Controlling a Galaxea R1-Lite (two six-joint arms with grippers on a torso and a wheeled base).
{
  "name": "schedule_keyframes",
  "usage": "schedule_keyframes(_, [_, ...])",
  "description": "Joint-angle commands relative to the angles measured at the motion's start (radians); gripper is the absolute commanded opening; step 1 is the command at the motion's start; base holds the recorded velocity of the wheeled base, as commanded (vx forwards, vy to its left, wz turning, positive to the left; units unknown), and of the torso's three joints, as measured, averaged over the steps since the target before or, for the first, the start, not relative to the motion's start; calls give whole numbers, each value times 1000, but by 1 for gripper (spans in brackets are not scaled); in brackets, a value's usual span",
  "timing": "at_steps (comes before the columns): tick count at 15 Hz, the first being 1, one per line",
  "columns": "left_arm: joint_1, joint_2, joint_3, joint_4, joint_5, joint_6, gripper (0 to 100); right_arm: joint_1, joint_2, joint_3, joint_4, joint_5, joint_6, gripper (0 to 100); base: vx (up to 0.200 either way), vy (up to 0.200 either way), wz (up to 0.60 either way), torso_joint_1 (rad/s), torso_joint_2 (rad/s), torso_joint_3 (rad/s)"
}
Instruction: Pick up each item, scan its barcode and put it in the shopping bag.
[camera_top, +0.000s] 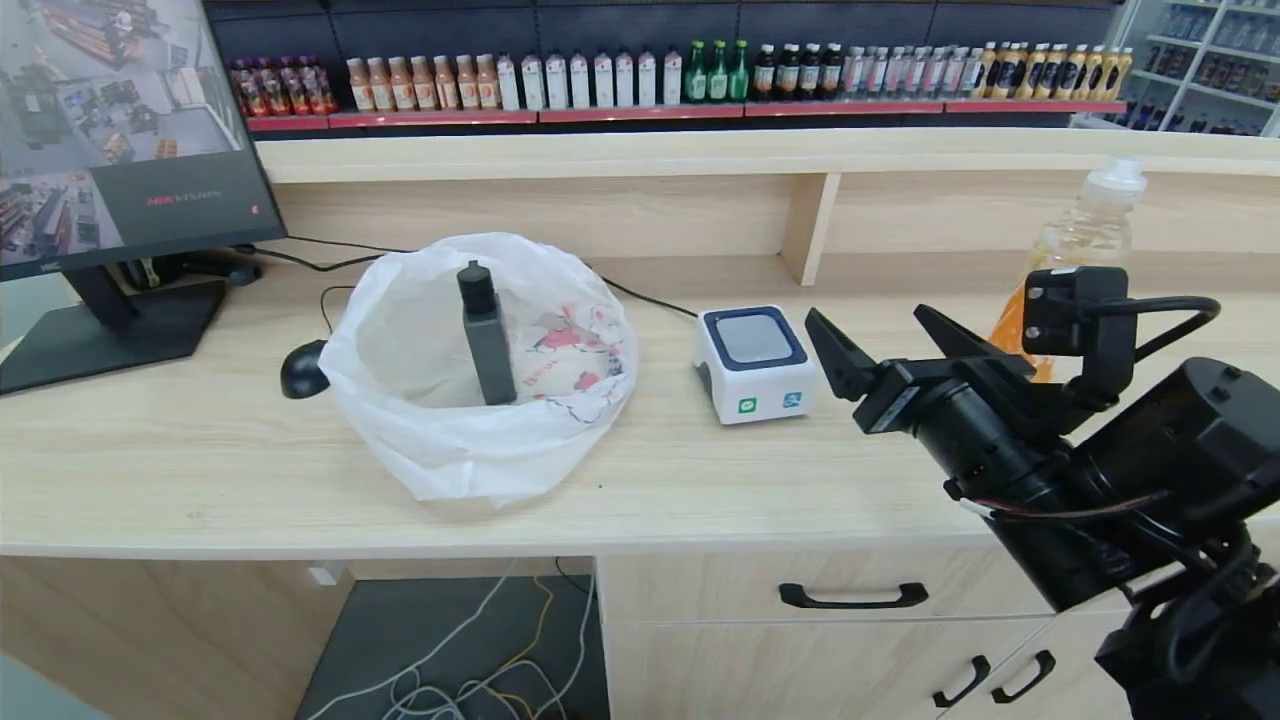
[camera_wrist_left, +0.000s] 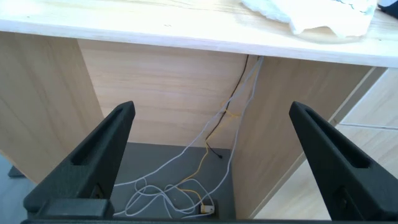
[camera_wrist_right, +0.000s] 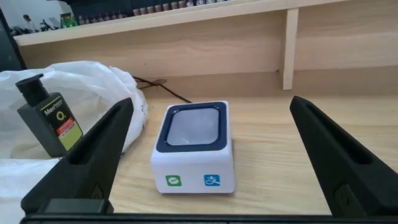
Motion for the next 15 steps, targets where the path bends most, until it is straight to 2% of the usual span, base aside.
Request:
schedule_keyframes(1, [0,0,0,0,0,1,100,3,-28,16,-1,-1,0,100,0,-200,0,2,2,2])
schedule_keyframes(15, [0,0,0,0,0,1,100,5,-136,172,-1,0,0,100,0,-200,0,3,3,3])
